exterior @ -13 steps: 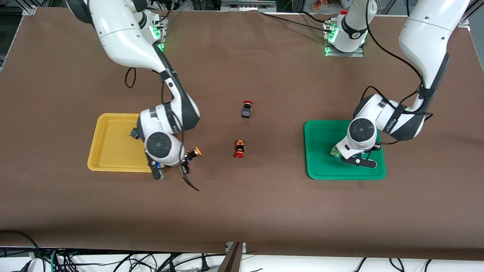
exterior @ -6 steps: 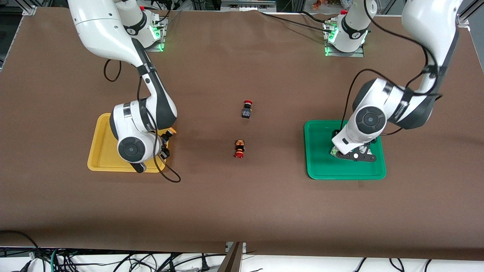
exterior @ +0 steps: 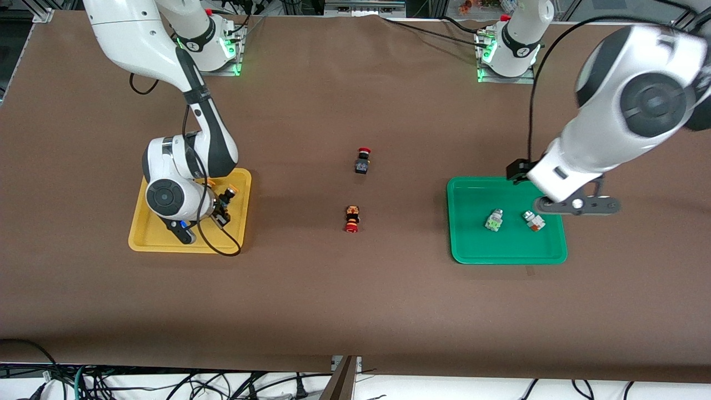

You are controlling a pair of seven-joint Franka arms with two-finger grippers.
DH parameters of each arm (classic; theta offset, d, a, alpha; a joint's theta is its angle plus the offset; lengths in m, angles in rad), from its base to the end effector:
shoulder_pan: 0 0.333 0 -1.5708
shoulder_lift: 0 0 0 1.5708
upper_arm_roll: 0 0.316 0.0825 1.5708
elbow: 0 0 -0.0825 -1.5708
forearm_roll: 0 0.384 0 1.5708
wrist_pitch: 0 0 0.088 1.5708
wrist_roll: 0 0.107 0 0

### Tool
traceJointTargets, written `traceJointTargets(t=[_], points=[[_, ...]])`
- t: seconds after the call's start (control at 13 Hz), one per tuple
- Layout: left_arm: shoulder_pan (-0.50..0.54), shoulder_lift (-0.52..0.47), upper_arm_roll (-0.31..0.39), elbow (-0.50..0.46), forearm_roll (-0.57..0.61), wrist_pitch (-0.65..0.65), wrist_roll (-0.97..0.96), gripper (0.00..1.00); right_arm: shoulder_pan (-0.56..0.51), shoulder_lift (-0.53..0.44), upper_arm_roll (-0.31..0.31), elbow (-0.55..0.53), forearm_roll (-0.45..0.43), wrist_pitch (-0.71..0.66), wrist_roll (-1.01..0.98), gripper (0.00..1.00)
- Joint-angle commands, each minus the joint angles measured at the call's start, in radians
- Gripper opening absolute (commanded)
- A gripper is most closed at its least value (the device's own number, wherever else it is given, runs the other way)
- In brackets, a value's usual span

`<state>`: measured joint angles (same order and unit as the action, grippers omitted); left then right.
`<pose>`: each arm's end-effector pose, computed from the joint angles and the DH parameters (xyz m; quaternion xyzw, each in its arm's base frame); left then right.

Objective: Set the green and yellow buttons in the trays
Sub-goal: 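Carry the white button into the green tray with the left gripper and release, then lower the blue button into the yellow tray with the right gripper and release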

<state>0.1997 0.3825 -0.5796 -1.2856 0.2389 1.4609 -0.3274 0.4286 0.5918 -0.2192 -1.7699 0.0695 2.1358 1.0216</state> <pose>0.6241 -0.1476 0.5475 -0.9970 0.0127 0.0644 0.0403 0.6202 0.1442 0.2179 0.9090 -0.4018 -0.0654 0.0893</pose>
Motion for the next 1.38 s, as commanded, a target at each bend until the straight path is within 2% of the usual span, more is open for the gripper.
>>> traceJointTargets(t=[0.0, 0.08, 0.15, 0.23, 0.31, 0.38, 0.54, 0.85, 1.31], points=[[-0.066, -0.069, 0.161, -0.003, -0.090, -0.025, 0.164, 1.00, -0.010, 0.005, 0.004, -0.017, -0.004, 0.075, -0.003, 0.00], [-0.208, -0.149, 0.383, -0.077, -0.168, -0.018, 0.254, 1.00, -0.007, 0.005, 0.004, -0.016, -0.004, 0.073, 0.000, 0.02], [-0.238, -0.231, 0.477, -0.206, -0.246, 0.027, 0.307, 1.00, 0.005, 0.006, 0.006, -0.013, -0.005, 0.072, 0.008, 0.99], [-0.214, -0.308, 0.510, -0.353, -0.306, 0.159, 0.335, 1.00, 0.018, 0.008, 0.004, -0.011, -0.008, 0.072, 0.012, 1.00], [-0.215, -0.379, 0.539, -0.470, -0.303, 0.262, 0.335, 1.00, 0.018, 0.008, 0.004, 0.004, -0.010, 0.066, 0.012, 1.00], [-0.217, -0.404, 0.540, -0.506, -0.281, 0.282, 0.335, 1.00, 0.016, 0.005, 0.001, 0.020, -0.010, 0.058, 0.005, 1.00], [-0.224, -0.401, 0.537, -0.492, -0.189, 0.256, 0.327, 1.00, 0.016, -0.010, -0.021, 0.093, -0.026, -0.034, -0.012, 1.00], [-0.227, -0.349, 0.534, -0.400, -0.190, 0.219, 0.272, 1.00, 0.004, -0.030, -0.072, 0.323, -0.028, -0.333, -0.150, 1.00], [-0.224, -0.330, 0.532, -0.371, -0.196, 0.214, 0.281, 1.00, -0.002, -0.226, -0.205, 0.349, -0.010, -0.555, -0.527, 1.00]])
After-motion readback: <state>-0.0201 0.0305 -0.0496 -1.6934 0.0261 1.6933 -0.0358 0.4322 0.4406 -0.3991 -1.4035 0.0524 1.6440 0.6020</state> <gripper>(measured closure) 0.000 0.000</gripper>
